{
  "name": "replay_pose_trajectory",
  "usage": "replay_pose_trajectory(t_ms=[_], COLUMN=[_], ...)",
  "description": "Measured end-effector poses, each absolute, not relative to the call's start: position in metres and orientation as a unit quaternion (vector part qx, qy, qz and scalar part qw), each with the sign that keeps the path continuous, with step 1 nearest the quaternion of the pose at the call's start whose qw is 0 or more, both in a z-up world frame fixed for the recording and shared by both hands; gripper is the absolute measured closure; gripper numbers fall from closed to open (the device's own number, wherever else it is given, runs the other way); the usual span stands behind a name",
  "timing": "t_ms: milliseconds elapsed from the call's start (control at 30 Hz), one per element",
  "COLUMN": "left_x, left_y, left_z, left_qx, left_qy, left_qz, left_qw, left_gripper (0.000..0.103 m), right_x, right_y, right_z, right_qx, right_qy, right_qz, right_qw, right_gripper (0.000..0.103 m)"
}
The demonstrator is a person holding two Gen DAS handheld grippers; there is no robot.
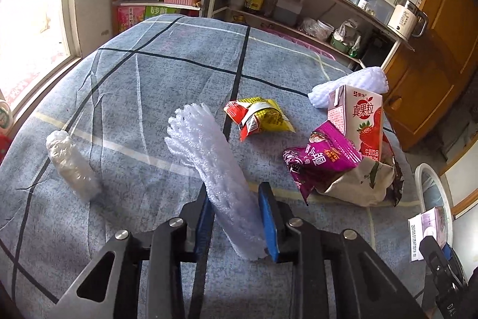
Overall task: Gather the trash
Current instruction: 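Grasp the white foam net with the left gripper while the right gripper carries the carton toward the bin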
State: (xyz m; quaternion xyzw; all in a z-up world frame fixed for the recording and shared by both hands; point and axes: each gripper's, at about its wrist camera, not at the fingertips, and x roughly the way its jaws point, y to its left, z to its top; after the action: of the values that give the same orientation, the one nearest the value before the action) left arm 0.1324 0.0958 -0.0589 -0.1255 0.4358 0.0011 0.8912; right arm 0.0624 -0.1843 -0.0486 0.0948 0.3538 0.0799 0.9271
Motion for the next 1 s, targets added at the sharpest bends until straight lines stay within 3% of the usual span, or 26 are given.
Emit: replay_pose_trajectory(t_ms=[133, 500, 1000], left_x=[0.124, 0.095, 0.096], left_y=[0.091, 0.059, -0.058], left_z=[-0.051, -0.004, 0.019], left_qx=[-0.113, -0.089, -0.033], left_qy=[0.426, 0.373, 0.362], left_qz=[-0.001, -0.040, -0.188], left_qw=[0.898, 0.923, 0.912], left_gripper=[0.079, 0.079, 0.079], right_x=[0.058, 0.044, 0.024], right_y=[-0.192, -0.218, -0.282], right_z=[-0.045, -0.028, -0.014], right_qx=[0.101, 0.116, 0.128], right_qy=[0.347, 0.323, 0.304], right_qz=[0.076, 0.056, -0.014], right_qw=[0.929, 0.938, 0.944], right_gripper=[0.029, 0.029, 0.029])
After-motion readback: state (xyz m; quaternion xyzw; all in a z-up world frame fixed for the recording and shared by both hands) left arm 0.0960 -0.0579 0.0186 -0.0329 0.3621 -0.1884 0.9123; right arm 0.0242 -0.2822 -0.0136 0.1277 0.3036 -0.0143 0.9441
